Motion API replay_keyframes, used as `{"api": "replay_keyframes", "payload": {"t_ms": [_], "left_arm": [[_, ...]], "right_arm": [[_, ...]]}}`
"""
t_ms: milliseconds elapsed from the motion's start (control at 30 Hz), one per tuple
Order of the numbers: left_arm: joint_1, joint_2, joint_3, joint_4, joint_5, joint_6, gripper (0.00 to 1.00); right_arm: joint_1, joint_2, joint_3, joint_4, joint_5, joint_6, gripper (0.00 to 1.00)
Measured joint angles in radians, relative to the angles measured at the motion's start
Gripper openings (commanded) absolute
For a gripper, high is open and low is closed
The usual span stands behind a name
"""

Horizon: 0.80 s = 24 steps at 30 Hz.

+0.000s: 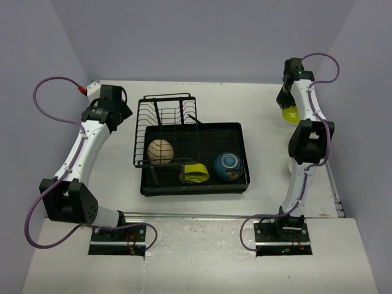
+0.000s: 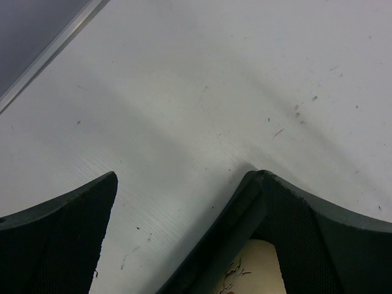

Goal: Unload the bowls from the dish rack

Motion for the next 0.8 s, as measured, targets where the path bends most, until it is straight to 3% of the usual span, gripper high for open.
{"api": "replay_keyframes", "payload": {"t_ms": [600,800], "left_arm": [[0.000,0.004,0.000,0.002,0.013,0.022,1.00],[0.000,0.004,0.000,0.002,0.026,0.022,1.00]], "right_arm": [[0.010,-0.010,-0.051,0.035,0.051,-0.025,0.00],[0.014,-0.099,-0.115,0.021,0.074,-0.039,0.00]]}}
